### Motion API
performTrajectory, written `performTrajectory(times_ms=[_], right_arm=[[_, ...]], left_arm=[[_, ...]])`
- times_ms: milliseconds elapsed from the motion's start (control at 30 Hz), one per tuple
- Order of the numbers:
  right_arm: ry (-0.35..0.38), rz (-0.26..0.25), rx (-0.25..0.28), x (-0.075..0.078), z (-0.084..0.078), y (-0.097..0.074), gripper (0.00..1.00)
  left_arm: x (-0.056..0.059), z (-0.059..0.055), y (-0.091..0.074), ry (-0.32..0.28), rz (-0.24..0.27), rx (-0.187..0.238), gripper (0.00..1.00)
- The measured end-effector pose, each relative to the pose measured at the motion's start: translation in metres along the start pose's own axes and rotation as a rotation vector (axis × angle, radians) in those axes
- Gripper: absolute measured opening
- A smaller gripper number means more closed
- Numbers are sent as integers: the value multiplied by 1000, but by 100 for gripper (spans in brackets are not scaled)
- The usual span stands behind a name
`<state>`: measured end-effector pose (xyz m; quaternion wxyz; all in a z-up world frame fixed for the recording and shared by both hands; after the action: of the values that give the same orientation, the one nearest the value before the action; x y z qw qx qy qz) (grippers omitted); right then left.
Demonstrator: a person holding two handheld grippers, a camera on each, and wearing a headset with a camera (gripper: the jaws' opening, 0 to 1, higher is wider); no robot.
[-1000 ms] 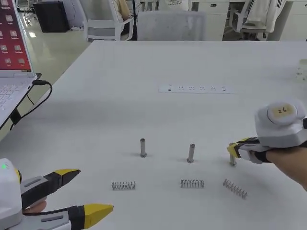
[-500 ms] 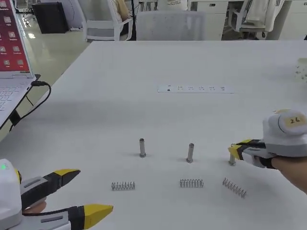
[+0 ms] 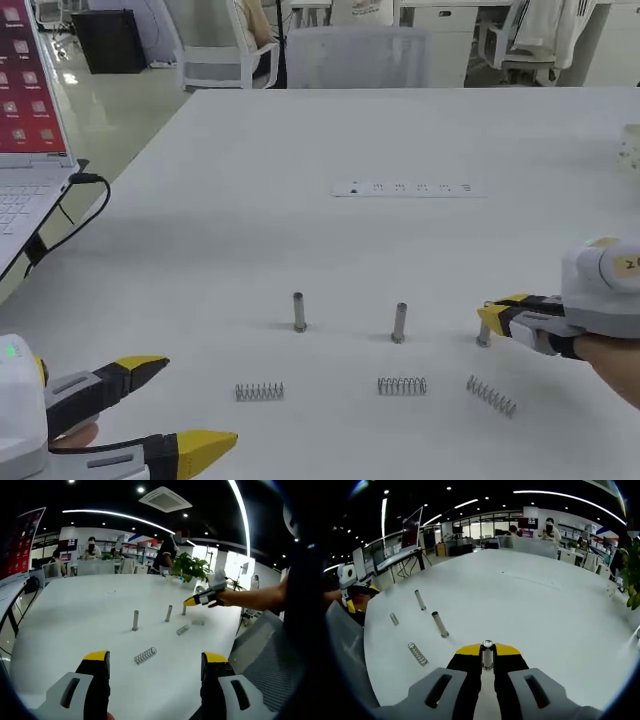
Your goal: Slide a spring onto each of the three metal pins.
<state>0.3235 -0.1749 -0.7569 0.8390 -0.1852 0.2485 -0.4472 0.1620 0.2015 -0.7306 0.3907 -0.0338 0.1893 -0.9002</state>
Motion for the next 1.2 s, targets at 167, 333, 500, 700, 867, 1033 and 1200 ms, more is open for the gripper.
performTrajectory(times_ms=[167,333,500,700,867,1033,1200], right_arm=[[-22,7,8,-3,0,2,5],[-45,13,21,-5,-1,2,5],[-42,18,30,-4,-4,-1,6],[-39,17,23,-3,-4,-4,6],[-16,20,9,-2,-3,-2,6],[-16,18,0,-2,-1,-1,8],[-20,18,-5,-3,-1,-1,8]], left_arm=[[0,0,-2,0,4,-2,70],[0,-1,-4,-1,9,-3,70],[1,-2,-3,-3,7,-4,70],[1,-2,0,-3,1,-3,70],[1,-1,2,-3,-4,1,70],[1,-2,1,-4,-2,1,70],[1,-3,1,-8,-1,1,70]])
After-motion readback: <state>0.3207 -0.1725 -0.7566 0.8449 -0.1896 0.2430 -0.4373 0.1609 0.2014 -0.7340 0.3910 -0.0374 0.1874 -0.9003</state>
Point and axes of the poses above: the centre of the closed fingertips' face, and the gripper's own axes: y roughly forward along the fingers, x roughly to its right, z roughly out of its top, the point moved 9 cm from there along -y, roughly backward along the fingers, and after that the axes turned 15 degrees about y, right-handed, at the moved point
